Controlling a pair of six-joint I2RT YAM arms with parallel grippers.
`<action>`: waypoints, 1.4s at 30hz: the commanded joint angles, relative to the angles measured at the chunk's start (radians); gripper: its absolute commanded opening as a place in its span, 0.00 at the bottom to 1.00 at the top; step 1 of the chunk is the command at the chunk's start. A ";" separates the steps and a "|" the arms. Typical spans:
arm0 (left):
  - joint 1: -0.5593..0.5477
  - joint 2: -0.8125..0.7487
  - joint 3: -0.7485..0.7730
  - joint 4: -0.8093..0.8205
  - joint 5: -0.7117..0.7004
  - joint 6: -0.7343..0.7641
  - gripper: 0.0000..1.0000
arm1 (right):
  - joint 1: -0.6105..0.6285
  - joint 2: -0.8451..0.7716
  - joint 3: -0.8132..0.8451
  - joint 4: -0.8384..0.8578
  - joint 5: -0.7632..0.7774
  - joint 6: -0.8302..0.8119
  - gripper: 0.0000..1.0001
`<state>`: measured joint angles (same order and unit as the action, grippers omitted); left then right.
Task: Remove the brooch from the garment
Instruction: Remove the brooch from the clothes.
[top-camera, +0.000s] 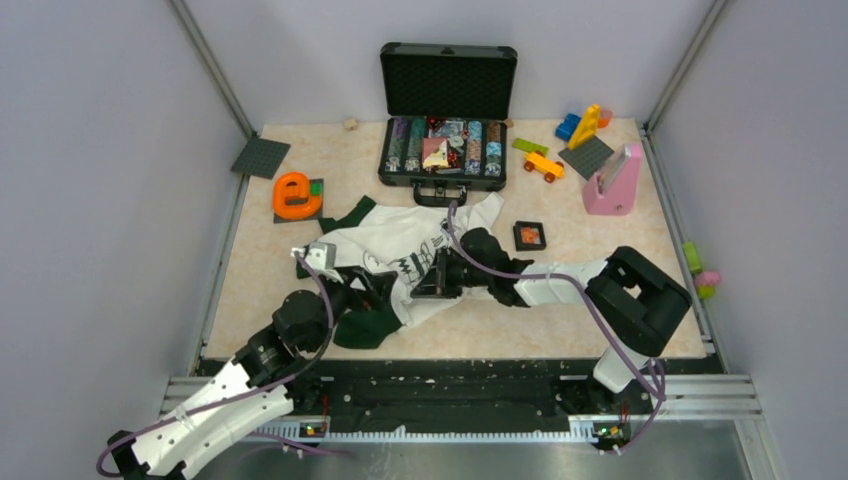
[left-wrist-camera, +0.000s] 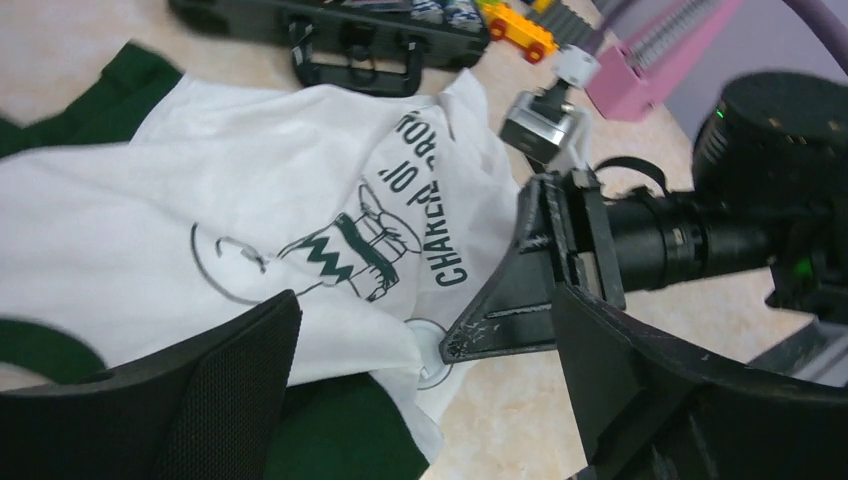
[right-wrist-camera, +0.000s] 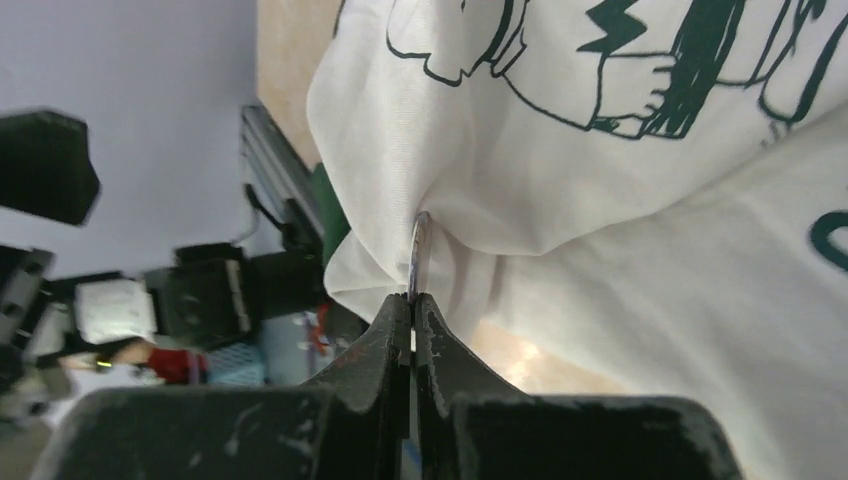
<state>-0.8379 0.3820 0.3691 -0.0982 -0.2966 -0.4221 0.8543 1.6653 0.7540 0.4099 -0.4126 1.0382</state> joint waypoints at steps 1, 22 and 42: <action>-0.001 -0.058 -0.021 -0.059 -0.193 -0.243 0.99 | -0.004 -0.056 0.052 -0.086 -0.013 -0.387 0.00; 0.000 0.143 -0.021 0.207 0.089 0.014 0.86 | -0.010 -0.309 0.071 -0.228 0.085 -0.800 0.00; 0.001 0.325 -0.074 0.504 0.157 0.118 0.63 | -0.019 -0.462 0.004 -0.076 0.092 -0.822 0.00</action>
<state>-0.8375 0.6754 0.2920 0.3080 -0.1890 -0.3332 0.8459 1.2602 0.7582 0.2188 -0.3309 0.2344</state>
